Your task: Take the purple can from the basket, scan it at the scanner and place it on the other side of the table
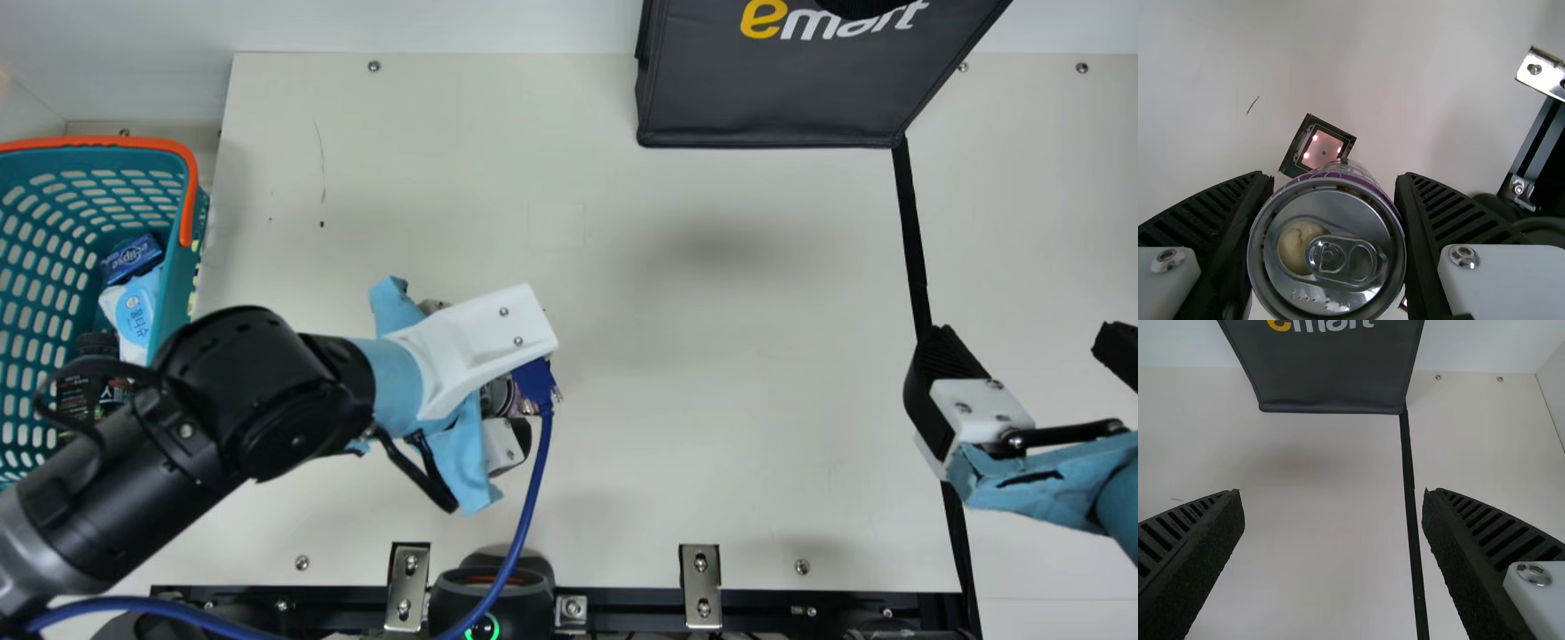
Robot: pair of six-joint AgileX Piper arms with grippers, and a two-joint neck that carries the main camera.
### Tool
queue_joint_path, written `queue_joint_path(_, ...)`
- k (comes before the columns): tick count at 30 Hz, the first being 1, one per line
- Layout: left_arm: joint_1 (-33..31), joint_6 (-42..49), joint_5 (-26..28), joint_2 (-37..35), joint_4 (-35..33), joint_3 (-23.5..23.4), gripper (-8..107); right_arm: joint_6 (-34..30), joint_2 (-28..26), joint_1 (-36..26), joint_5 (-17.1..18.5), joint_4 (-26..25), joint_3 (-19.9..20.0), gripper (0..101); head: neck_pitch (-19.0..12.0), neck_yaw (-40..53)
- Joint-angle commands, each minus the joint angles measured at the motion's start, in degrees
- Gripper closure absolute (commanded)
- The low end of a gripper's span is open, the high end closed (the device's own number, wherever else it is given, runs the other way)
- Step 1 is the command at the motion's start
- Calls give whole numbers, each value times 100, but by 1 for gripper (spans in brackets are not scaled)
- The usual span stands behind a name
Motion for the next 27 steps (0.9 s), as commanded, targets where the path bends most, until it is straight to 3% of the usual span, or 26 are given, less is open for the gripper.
queue_joint_path(1, 89, 703, 31, -12, -196, -10, 107, 0, 0, 0, 0, 0, 0, 6, -166, 0)
queue_joint_path(12, 489, 2044, 73, 93, -804, 73, 107, 0, 0, 0, 0, 0, 0, 6, -166, 0)
queue_joint_path(27, 640, 2520, -435, 448, -1183, 393, 107, 0, 0, 0, 1, 0, 0, 6, -166, 0)
